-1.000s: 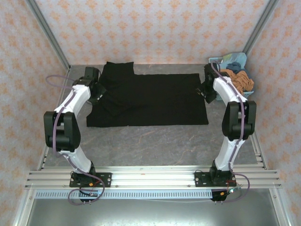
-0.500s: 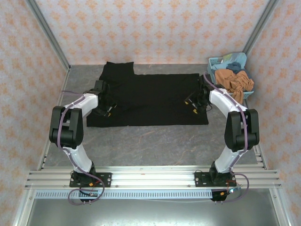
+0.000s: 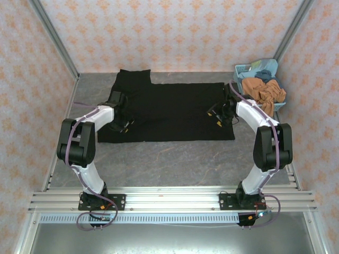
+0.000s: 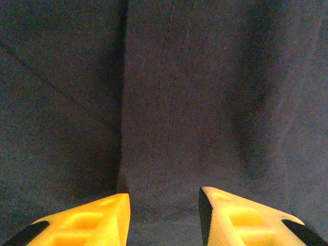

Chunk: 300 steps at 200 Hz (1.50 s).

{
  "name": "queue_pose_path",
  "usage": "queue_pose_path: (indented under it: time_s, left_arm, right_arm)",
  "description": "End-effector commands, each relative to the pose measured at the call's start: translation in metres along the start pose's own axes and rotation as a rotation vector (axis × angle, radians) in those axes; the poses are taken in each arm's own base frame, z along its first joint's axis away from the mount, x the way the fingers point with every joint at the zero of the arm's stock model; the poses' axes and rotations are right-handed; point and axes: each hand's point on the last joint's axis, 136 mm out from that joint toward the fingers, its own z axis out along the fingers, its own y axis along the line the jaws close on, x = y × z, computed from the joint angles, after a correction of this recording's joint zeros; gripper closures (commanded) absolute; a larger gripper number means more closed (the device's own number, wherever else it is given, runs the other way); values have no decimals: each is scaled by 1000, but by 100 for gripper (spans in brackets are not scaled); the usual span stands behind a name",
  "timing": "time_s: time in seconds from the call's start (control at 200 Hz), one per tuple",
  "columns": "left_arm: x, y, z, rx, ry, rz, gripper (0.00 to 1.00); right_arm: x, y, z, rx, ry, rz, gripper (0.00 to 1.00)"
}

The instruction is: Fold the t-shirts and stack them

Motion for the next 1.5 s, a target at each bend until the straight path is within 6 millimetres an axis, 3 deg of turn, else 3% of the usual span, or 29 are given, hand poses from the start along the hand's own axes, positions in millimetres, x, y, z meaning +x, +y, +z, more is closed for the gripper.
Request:
queue_pose_path:
  time_s: [0.0, 0.17, 0.4, 0.646, 0.856, 0.951, 1.106, 1.321, 1.341, 1.496]
  left_arm:
    - [4, 21, 1, -102, -7, -9, 62]
    - [7, 32, -2, -141, -10, -19, 62]
    - [4, 15, 5, -99, -8, -35, 63]
    - [2, 2, 6, -80, -13, -27, 85]
    - [-3, -1, -7, -87, -44, -14, 100]
    - [-7, -5, -14, -84, -64, -4, 100]
    - [-15, -27, -26, -51, -102, 52, 100]
    - [-25, -72, -36, -3, -131, 160, 100]
    - [-26, -73, -27, -19, -123, 170, 100]
    - [-32, -102, -22, -25, -134, 249, 100]
  right_arm:
    - [-4, 8, -9, -23, -21, -1, 43]
    - [-5, 9, -9, -23, -22, 2, 43]
    - [-4, 14, -9, -52, -17, 0, 43]
    - [-3, 18, -12, -70, -19, 3, 44]
    - [-2, 18, -12, -70, -19, 4, 44]
    - [-3, 18, -12, -72, -19, 7, 45]
    - [-5, 27, -21, -114, -40, 1, 46]
    - [-5, 38, -28, -163, -38, 1, 46]
    - [-5, 39, -28, -164, -39, 2, 46]
    - [-5, 40, -30, -169, -35, 10, 46]
